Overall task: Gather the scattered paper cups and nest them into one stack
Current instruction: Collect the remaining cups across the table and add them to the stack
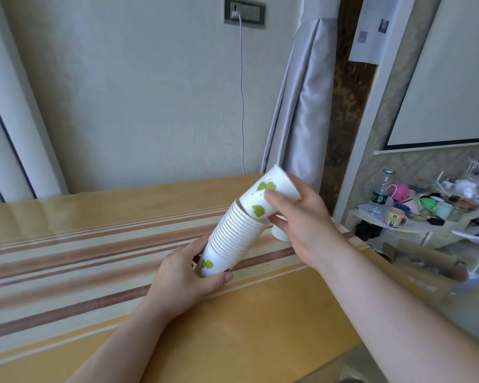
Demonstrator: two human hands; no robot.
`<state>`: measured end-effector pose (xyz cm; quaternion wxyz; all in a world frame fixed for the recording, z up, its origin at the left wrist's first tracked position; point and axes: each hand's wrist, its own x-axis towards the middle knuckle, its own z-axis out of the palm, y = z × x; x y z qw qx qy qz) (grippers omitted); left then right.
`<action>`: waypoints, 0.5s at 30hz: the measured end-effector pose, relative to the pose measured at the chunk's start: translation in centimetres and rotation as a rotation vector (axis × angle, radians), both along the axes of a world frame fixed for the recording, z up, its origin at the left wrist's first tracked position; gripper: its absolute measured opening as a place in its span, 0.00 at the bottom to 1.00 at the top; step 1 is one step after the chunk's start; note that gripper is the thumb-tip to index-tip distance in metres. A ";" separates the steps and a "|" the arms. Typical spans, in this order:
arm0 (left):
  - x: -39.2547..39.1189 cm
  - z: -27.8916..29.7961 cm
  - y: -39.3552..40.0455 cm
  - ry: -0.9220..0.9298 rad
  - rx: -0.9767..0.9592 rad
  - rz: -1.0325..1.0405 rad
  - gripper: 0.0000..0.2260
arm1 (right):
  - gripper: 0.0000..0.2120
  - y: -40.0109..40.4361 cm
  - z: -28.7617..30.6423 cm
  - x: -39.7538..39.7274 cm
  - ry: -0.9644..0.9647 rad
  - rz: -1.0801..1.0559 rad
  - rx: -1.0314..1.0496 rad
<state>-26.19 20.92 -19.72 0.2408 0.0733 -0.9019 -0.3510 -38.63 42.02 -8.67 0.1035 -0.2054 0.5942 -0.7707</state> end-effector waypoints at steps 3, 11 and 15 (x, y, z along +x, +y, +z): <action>0.3 0.1 -0.1 0.009 -0.007 0.016 0.28 | 0.28 -0.8 -1.4 -0.2 0.024 -0.048 0.082; 0.3 0.0 -0.2 0.018 -0.011 0.055 0.29 | 0.44 -0.9 -3.0 -0.9 -0.023 0.005 0.110; 0.3 -0.1 -0.4 0.031 0.007 0.062 0.25 | 0.37 0.8 -3.0 -1.5 0.144 0.124 0.238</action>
